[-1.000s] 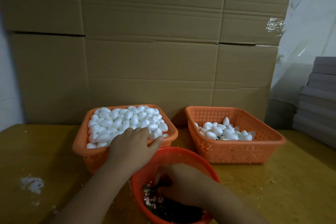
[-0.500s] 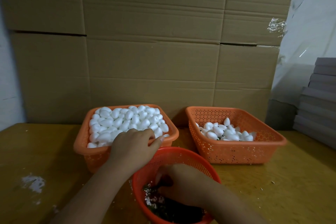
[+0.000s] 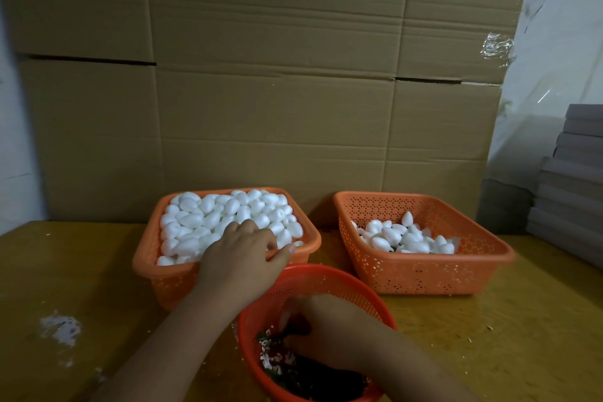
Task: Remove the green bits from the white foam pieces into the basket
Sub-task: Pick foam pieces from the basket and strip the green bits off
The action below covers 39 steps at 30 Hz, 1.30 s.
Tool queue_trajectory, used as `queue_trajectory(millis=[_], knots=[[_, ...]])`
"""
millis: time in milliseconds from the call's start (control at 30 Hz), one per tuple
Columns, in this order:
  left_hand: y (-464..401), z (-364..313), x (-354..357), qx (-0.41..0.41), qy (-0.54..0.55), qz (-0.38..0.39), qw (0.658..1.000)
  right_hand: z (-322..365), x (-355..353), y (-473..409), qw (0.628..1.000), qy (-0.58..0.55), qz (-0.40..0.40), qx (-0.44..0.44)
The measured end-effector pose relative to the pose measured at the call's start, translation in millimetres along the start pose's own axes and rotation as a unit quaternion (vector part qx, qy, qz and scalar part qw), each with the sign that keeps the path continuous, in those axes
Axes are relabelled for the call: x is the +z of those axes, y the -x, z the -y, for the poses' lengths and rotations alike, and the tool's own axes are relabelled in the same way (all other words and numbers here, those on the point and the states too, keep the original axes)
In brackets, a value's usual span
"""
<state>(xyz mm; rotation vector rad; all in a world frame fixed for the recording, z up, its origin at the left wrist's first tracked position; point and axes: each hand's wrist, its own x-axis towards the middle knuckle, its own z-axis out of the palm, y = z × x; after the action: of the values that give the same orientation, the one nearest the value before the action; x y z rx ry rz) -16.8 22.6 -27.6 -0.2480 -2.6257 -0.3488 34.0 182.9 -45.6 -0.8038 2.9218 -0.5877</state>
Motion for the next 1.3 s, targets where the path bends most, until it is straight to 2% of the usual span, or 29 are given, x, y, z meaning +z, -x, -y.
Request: queue_trajectory(millis=[400, 700, 833, 1033, 1300], knots=[[0.1, 2.0, -1.8, -0.013, 0.036, 0.001, 0.999, 0.6, 1.1, -0.3, 1.0, 0.004, -0.006, -0.006], [2.8, -1.1, -3.2, 0.029, -0.063, 0.034, 0.997, 0.0, 1.0, -0.2, 1.0, 0.002, -0.006, -0.008], [2.3, 3.0, -3.9, 0.045, -0.059, 0.052, 0.996, -0.7, 0.7, 0.1, 1.0, 0.001, -0.009, -0.007], [1.9, 2.4, -2.8, 0.049, -0.077, 0.031, 0.995, -1.1, 0.9, 0.7, 1.0, 0.002, -0.013, -0.008], [3.5, 2.7, -5.5, 0.046, -0.034, 0.018, 0.998, 0.6, 0.6, 1.1, 1.0, -0.002, -0.009, -0.009]])
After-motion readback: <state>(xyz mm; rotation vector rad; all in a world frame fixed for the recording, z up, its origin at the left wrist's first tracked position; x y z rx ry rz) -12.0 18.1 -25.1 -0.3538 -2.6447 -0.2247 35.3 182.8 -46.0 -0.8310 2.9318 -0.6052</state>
